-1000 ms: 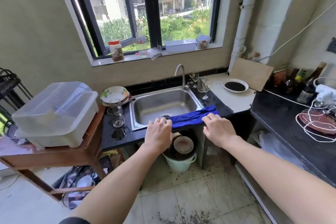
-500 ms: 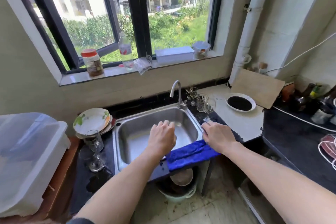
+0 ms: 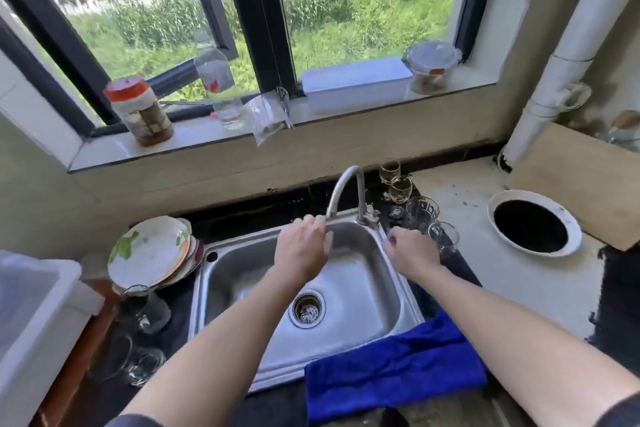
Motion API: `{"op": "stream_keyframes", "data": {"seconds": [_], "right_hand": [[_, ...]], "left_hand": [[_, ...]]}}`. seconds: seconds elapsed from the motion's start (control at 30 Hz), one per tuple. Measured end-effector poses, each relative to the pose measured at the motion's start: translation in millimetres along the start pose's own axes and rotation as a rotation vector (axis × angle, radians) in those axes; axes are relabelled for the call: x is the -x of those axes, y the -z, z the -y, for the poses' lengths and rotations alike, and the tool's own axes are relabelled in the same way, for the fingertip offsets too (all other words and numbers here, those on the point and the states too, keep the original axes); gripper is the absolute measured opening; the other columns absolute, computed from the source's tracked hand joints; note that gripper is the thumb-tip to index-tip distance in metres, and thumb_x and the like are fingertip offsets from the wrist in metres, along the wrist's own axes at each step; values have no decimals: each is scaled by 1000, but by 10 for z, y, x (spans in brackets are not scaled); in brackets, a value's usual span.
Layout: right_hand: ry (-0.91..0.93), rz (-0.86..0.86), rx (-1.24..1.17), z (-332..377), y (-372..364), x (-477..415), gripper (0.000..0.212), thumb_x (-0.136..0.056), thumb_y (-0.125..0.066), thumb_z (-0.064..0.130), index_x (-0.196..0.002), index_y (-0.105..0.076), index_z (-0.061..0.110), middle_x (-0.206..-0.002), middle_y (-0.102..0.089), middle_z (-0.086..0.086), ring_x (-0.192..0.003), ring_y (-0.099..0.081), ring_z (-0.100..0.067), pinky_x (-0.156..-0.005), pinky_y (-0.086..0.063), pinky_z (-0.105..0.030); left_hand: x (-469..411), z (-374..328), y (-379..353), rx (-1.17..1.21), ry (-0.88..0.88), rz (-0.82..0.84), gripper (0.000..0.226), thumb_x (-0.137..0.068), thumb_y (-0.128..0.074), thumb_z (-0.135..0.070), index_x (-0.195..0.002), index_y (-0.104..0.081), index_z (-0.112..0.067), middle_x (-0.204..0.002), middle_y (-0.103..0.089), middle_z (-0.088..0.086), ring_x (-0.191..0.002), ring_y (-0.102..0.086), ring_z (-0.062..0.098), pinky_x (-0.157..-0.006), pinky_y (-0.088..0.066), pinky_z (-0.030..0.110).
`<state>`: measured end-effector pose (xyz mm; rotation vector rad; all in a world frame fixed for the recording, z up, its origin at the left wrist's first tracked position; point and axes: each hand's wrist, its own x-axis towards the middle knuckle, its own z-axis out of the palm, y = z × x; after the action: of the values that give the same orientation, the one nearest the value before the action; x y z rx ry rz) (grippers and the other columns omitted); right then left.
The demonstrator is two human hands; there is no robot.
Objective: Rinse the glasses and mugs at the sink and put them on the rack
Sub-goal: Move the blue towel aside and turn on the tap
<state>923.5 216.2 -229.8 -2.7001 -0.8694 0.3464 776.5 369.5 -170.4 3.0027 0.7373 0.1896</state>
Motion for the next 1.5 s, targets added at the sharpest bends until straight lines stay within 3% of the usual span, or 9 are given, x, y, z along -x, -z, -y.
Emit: {"op": "stream_keyframes", "data": {"seconds": [0.2,0.37,0.47,0.6,0.7,0.93,1.17,1.37,1.5], "right_hand": [[-356,140,-481,-5,-299,-922,38,-88,-49,49,-77,-60,14,-80,-65,-9,-71,-59,-29,-57,-40,-32],[-728,252,-995,53,-632,-1468,56,-90,-46,61,-101,-56,7,-84,-64,-15,-63,-63,-28,-44,-43,-28],[-846,271,-1153,64,-708,-1614,41,-99,-44,46,-105,-53,7,-82,-63,-17,-63,-60,-26,-41,-39,-24],[-904,195,-1279,33,-756,-1677,22,-98,-53,20,-105,-61,2,-67,-58,-15,-47,-48,-18,-31,-32,-16],[-931,140,-1301,46,-818,-1655,12,-93,-61,13,-92,-60,1,-64,-59,-15,-42,-51,-15,-32,-32,-17],[-929,75,-1325,-17,-1059,-1661,34,-85,-72,13,-109,-61,-9,-68,-63,-12,-50,-53,-13,-32,-33,-17],[-857,43,-1268,25,-1067,-1562,35,-90,-69,22,-112,-61,-4,-69,-61,-7,-52,-53,-11,-36,-36,-20],[-505,-9,-741,6,-785,-1018,36,-91,-52,47,-96,-67,14,-89,-71,-8,-87,-67,-30,-81,-53,-46],[-380,7,-582,-228,-690,-336,30,-91,-51,43,-77,-65,21,-74,-69,2,-74,-66,-19,-71,-54,-40]], "left_hand": [[-578,41,-271,104,61,16,33,-100,-32,-40,-107,-54,-15,-100,-59,4,-92,-57,29,-75,-43,40],[-764,103,-430,144,26,7,29,-102,-33,-33,-92,-51,-12,-90,-58,7,-82,-54,30,-64,-31,36],[-775,180,-520,219,-13,21,34,-101,-32,-33,-95,-54,-9,-90,-59,8,-82,-53,31,-64,-26,34],[-830,287,-589,321,-78,21,47,-95,-23,-40,-85,-56,-8,-81,-60,8,-76,-53,34,-65,-39,39],[-868,339,-597,369,-124,18,42,-97,-28,-38,-77,-53,-10,-74,-58,6,-70,-52,32,-62,-39,39],[-864,397,-630,400,-167,9,44,-98,-27,-38,-79,-55,-11,-74,-57,4,-70,-50,29,-66,-39,40],[-836,388,-596,361,-175,22,48,-96,-21,-43,-82,-55,-11,-77,-56,3,-73,-49,28,-67,-30,34],[-693,443,-671,479,-14,51,38,-98,-30,-45,-91,-59,-20,-86,-60,-4,-84,-55,21,-72,-42,39],[-421,484,-889,491,181,86,27,-100,-37,-38,-89,-50,-17,-81,-58,-1,-82,-57,26,-63,-35,34]]}}
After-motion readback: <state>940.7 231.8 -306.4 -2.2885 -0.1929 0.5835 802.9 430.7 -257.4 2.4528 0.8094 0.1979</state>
